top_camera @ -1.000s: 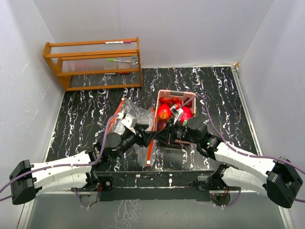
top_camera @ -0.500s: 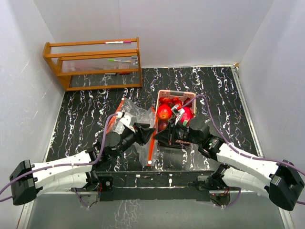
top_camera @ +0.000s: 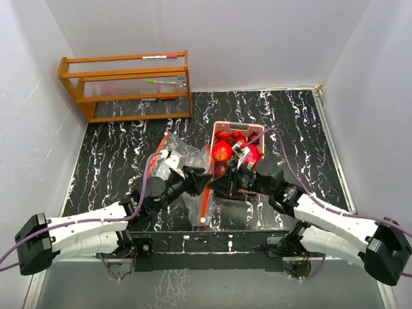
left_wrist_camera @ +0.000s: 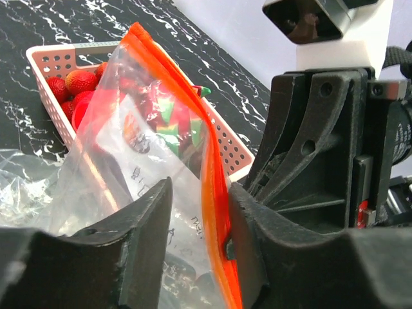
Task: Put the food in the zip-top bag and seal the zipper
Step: Open the zipper of the food storage bag.
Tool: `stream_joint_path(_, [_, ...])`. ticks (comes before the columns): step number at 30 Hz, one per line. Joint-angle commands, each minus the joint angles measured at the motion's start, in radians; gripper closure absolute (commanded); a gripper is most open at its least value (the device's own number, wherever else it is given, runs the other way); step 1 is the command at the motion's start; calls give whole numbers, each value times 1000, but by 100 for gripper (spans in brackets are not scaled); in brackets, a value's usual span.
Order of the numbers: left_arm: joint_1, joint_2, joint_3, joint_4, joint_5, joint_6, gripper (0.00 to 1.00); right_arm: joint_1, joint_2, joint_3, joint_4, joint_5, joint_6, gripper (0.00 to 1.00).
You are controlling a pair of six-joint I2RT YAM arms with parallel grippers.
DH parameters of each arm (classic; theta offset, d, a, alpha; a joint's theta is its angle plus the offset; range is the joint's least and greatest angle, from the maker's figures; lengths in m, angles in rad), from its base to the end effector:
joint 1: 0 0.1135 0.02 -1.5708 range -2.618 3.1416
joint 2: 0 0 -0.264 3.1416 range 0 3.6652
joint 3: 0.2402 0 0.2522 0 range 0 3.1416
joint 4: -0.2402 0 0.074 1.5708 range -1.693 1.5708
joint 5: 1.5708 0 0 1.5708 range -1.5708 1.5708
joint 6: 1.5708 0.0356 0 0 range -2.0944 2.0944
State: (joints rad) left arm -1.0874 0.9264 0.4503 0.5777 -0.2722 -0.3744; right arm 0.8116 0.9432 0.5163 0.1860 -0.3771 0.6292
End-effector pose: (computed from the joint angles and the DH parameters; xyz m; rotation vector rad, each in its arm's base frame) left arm 0.1081 -0.1853 0.2766 0.3175 1.5191 -0.9775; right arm 0.1397 0.1663 0.2548 -0.4788 1.9590 1.3176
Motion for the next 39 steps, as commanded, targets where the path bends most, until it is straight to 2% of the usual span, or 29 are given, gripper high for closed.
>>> stream_joint_path(1, [8, 2, -11, 45, 18, -16, 75, 4, -35, 57, 41, -6, -11, 92])
stream_joint_path(4, [11, -1, -19, 44, 13, -21, 99, 4, -47, 55, 36, -2, -9, 92])
stream_joint_path(5, [10, -3, -19, 41, 12, -21, 100, 4, -49, 54, 33, 1, -8, 92])
stream_joint_path(20, [12, -133, -30, -138, -15, -20, 100, 4, -72, 65, -130, 246, 14, 92])
stream_joint_path(23, [12, -145, -16, -216, -43, -21, 100, 4, -81, 78, -196, 349, 23, 92])
stream_joint_path(30, [12, -116, 107, -528, -172, -21, 100, 4, -139, 90, -314, 543, 47, 92])
stream_joint_path(35, [12, -125, 122, -558, -180, -29, 100, 4, -147, 106, -366, 606, 65, 92])
stream_joint_path(37, [12, -128, 119, -525, -162, -36, 94, 4, -148, 105, -361, 602, 66, 92])
stream_joint_path(39, [12, -123, 119, -473, -120, -35, 83, 4, -146, 103, -341, 579, 63, 92])
